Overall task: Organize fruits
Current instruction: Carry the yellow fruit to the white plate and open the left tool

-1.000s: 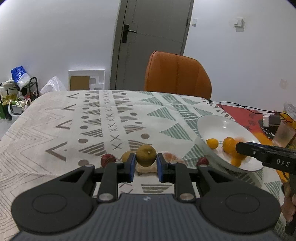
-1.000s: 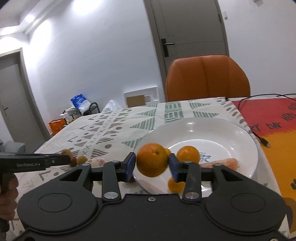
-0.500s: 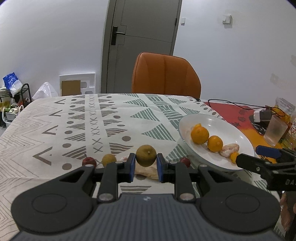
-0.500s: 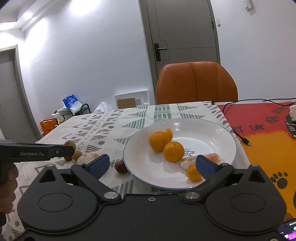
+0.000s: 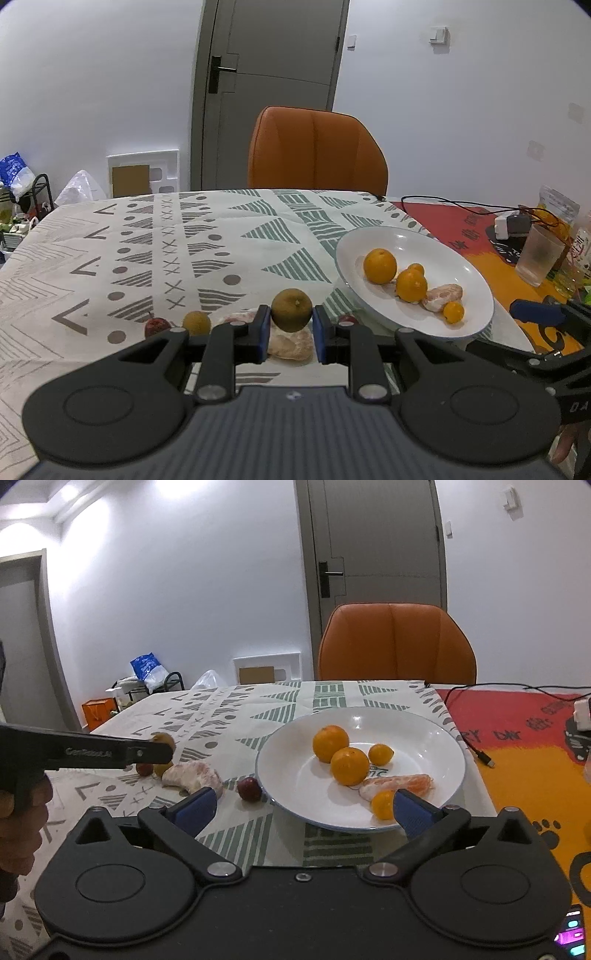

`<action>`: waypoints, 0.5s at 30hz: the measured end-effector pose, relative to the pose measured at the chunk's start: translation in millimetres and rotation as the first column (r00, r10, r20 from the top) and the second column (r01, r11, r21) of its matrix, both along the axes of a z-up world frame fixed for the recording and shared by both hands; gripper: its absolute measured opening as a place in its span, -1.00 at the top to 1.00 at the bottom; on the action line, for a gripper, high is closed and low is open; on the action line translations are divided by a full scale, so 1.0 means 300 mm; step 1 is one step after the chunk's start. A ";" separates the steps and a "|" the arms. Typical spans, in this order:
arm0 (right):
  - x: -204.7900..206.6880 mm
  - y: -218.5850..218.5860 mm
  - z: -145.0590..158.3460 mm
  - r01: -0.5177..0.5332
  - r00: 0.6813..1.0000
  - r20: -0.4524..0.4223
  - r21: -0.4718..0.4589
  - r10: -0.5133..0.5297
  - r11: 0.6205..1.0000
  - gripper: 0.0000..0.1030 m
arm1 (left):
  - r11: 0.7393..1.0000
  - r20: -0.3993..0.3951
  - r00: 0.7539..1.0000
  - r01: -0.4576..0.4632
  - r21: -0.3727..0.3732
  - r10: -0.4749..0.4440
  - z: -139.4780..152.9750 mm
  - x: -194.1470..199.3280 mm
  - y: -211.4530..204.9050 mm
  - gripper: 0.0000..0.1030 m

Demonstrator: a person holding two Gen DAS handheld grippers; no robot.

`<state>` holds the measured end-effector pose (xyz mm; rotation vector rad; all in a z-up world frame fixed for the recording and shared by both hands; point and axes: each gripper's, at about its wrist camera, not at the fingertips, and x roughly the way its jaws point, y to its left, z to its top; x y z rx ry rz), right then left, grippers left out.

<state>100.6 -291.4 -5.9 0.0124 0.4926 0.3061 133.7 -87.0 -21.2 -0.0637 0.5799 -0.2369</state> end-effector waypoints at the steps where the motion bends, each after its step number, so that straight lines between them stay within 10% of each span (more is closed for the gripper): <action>1: -0.007 -0.001 0.001 0.003 1.000 0.004 -0.005 -0.003 1.000 -1.00 | 1.000 -0.001 1.000 0.003 0.000 -0.003 -0.001 0.000 -0.003 0.56; 15: -0.062 -0.046 -0.006 0.068 0.998 0.025 -0.117 -0.065 0.991 -1.00 | 0.999 0.012 0.999 0.048 -0.003 -0.048 0.008 0.003 -0.059 0.56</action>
